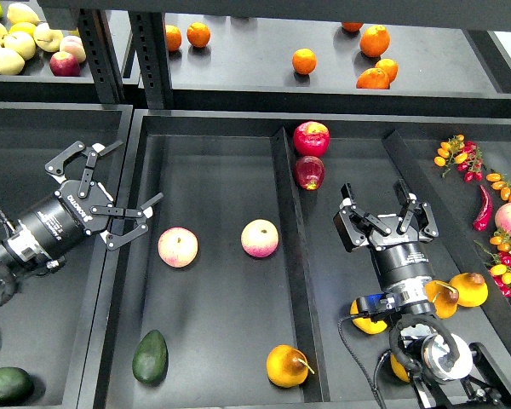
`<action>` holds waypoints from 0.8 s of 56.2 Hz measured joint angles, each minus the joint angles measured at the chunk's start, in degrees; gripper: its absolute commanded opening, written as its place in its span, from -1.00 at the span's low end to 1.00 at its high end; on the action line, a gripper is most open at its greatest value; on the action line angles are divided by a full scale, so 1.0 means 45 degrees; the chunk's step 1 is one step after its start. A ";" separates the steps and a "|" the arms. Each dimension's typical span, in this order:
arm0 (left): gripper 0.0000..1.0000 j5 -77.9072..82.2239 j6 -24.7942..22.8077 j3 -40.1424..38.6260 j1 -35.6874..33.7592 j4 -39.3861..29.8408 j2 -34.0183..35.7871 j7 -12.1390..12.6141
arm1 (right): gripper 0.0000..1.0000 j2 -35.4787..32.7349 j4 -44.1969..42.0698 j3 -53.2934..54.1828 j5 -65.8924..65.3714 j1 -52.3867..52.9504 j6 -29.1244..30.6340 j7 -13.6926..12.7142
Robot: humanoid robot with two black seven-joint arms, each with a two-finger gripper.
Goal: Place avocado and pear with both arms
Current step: 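Swing the left gripper over and down toward the dark green avocado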
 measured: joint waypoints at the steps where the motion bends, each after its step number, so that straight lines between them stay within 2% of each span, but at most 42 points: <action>1: 0.99 0.0126 0.0000 0.0128 -0.0070 0.0000 0.0107 0.0004 | 0.99 0.0001 0.0000 -0.0003 0.0000 0.0000 0.0000 0.0000; 10: 0.99 0.0770 0.0000 0.1524 -0.0874 -0.0085 0.0921 0.0010 | 0.99 0.0000 0.0000 -0.0056 0.0000 0.0000 0.0000 -0.0005; 23: 0.99 0.1608 0.0000 0.4991 -0.3562 -0.0194 0.2081 0.0009 | 0.99 0.0001 0.0001 -0.0110 -0.0001 0.0000 -0.0013 -0.0014; 24: 0.99 0.1820 0.0000 0.5992 -0.4283 -0.0225 0.2331 0.0009 | 0.99 0.0001 0.0000 -0.0113 -0.0022 0.0000 -0.0019 -0.0014; 29: 0.99 0.1980 0.0000 0.7586 -0.5449 -0.0253 0.2595 0.0004 | 0.99 0.0000 -0.0003 -0.0046 -0.0125 -0.0001 -0.0036 -0.0014; 45: 0.99 0.2898 0.0000 1.4520 -1.0425 -0.0475 0.2664 0.0004 | 0.99 0.0000 -0.0038 0.1021 -0.0578 0.0000 -0.0168 0.0020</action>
